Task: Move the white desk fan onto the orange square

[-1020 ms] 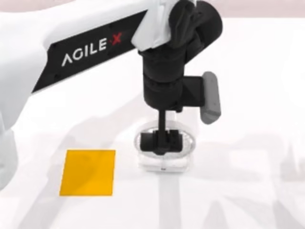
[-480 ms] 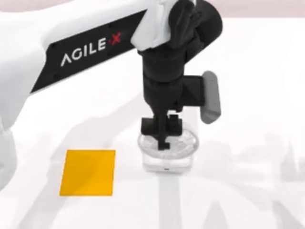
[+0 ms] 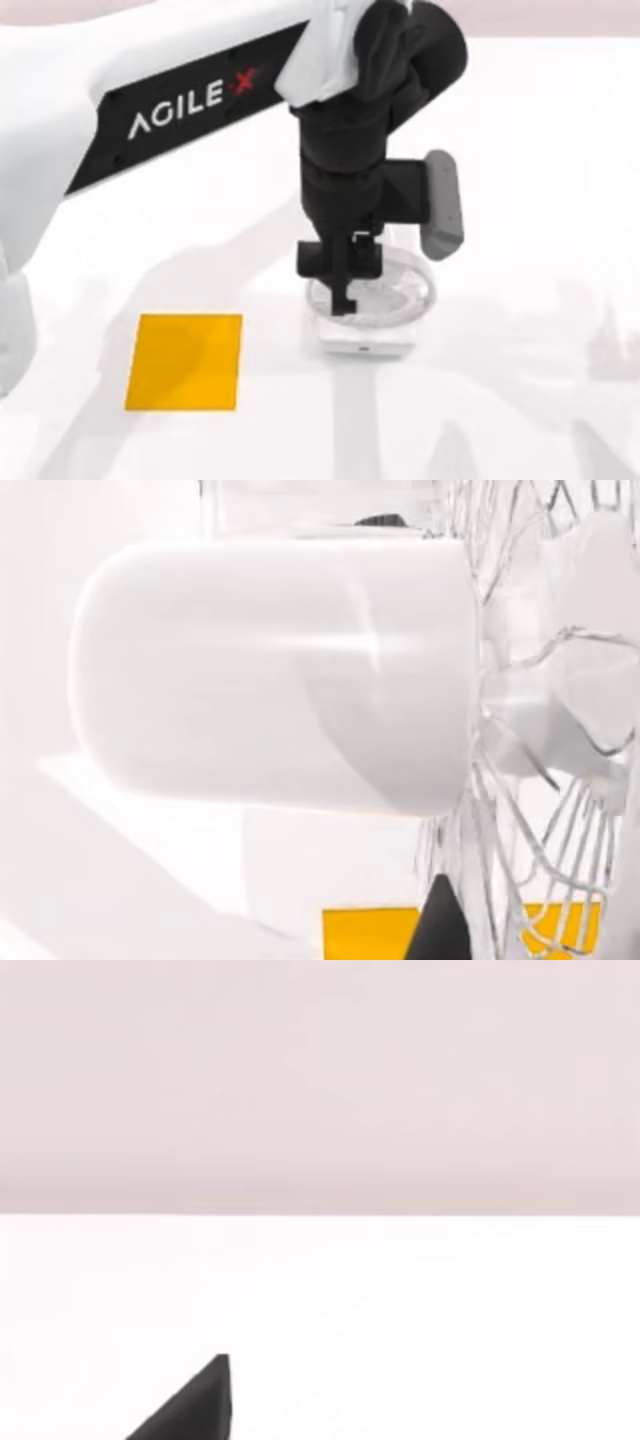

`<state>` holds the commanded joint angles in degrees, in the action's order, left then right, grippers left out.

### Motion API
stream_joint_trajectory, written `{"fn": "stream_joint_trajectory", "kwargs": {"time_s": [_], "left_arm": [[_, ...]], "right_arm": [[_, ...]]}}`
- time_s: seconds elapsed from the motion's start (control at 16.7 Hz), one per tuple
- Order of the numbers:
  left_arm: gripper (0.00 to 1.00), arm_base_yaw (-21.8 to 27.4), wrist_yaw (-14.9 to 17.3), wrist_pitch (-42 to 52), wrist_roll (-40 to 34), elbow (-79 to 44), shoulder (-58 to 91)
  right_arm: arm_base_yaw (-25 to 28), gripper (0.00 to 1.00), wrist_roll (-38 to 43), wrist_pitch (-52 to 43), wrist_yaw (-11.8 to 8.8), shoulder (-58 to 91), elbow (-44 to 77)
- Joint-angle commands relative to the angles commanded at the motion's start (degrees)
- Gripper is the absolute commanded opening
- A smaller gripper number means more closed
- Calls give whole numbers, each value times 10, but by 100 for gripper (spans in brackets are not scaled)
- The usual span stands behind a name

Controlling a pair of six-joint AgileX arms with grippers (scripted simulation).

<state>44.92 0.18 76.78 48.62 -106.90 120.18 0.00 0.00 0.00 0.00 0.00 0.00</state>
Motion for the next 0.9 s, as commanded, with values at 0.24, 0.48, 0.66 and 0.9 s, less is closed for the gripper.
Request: {"fn": "stream_joint_trajectory", "kwargs": {"time_s": [0.24, 0.48, 0.66, 0.9], "left_arm": [[0, -1, 0, 0, 1, 0, 0], [0, -4, 0, 39, 0, -43, 6], [0, -8, 0, 94, 0, -108, 13], [0, -11, 0, 123, 0, -138, 15]], "right_arm": [[0, 100, 0, 0, 0, 0, 0], [0, 100, 0, 0, 0, 0, 0], [0, 100, 0, 0, 0, 0, 0], [0, 100, 0, 0, 0, 0, 0]]}}
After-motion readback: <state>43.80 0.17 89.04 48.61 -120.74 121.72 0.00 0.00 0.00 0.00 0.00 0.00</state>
